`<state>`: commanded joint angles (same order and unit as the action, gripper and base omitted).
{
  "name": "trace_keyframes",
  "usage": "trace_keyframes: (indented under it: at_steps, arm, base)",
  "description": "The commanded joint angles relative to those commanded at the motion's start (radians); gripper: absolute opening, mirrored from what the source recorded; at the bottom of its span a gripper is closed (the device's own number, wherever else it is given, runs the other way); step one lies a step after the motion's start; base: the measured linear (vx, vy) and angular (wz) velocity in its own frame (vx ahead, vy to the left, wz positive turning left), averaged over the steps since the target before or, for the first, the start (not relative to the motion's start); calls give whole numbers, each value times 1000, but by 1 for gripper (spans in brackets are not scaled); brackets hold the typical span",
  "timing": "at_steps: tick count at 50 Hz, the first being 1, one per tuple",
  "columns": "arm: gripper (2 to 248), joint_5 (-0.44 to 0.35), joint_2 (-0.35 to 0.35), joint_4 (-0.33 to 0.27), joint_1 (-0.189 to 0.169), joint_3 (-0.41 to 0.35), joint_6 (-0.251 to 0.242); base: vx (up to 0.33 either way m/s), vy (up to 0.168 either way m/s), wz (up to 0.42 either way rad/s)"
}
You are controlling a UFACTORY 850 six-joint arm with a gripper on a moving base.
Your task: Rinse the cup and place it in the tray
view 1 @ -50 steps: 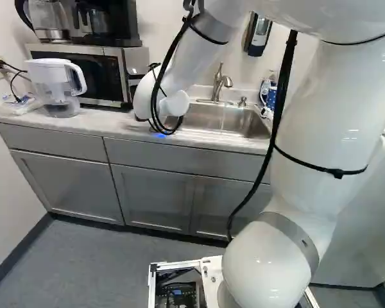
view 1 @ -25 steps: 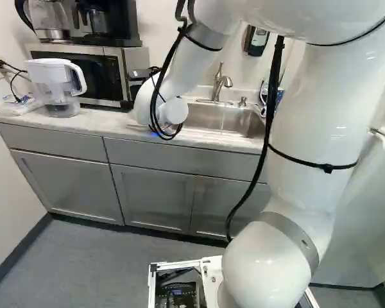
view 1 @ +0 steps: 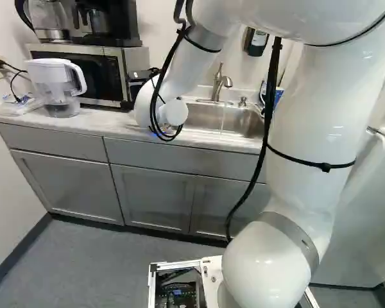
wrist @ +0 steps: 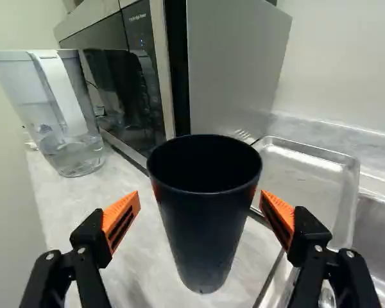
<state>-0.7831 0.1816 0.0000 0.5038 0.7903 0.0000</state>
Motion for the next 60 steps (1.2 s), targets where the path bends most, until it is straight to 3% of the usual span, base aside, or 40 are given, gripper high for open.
trace_keyframes:
  at_steps: [25,26,31,32,36,37,41,42,60]
  arm:
    - [243,0,-34,0,7,-38,0]
    - [207,0,-34,0,7,-38,0]
    - [207,0,-34,0,7,-38,0]
    - [169,0,-34,0,7,-38,0]
    - [169,0,-34,0,7,-38,0]
    - [133,0,-34,0,7,-38,0]
    - [133,0,-34,0,7,-38,0]
    - [123,0,-34,0,7,-38,0]
    - [123,0,-64,0,0,-40,0]
  base:
    - [0,0,0]
    - [0,0,0]
    - [0,0,0]
    - [0,0,0]
    - [0,0,0]
    - [0,0,0]
    - [0,0,0]
    - [0,0,0]
    - [0,0,0]
